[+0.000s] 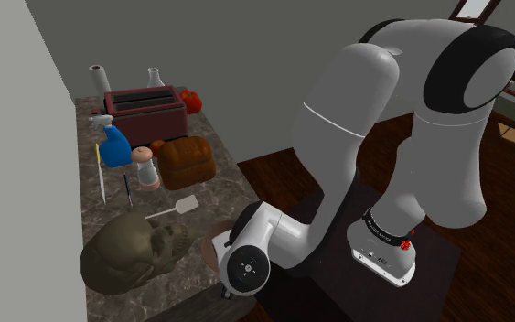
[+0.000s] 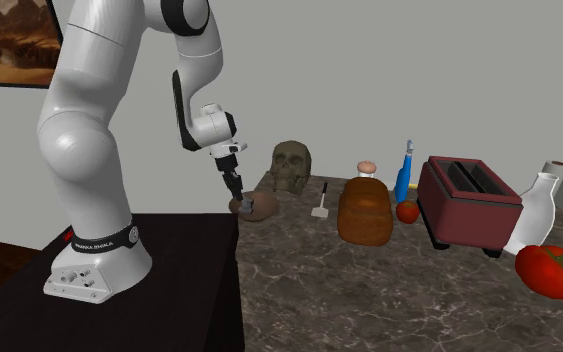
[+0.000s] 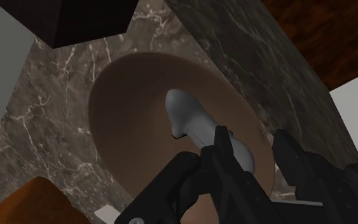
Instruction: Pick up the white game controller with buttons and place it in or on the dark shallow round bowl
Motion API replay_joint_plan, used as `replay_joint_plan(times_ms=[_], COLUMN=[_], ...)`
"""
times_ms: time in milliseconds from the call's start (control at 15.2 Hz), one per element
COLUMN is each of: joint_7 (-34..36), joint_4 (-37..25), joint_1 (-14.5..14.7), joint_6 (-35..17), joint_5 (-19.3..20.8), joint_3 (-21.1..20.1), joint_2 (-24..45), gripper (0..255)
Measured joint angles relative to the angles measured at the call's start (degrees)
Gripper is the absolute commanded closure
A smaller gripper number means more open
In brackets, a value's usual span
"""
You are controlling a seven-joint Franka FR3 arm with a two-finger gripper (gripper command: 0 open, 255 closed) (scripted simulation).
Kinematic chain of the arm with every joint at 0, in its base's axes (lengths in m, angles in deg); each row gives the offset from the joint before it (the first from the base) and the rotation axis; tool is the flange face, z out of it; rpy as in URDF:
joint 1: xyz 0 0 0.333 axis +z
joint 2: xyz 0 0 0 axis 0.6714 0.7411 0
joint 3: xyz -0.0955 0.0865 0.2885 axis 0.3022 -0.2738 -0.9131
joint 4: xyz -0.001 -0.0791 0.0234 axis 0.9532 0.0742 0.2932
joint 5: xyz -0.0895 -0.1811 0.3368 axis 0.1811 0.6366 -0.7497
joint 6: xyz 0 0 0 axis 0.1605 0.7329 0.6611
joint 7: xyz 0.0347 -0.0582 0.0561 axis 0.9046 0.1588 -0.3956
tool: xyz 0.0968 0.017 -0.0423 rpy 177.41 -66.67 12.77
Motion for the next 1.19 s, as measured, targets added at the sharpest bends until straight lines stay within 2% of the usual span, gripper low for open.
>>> replay_joint_plan(times_ms=[396,1188], joint_7=[-1.4,-10.4], joint_4=[0.8,3.7], joint_1=[-0.8,-4.4], joint_6=[0.5,4.2], joint_5=[-1.5,-12.3], joint_3=[-0.8,-6.3], joint_2=[-1.7,-11.9], gripper=[255,255])
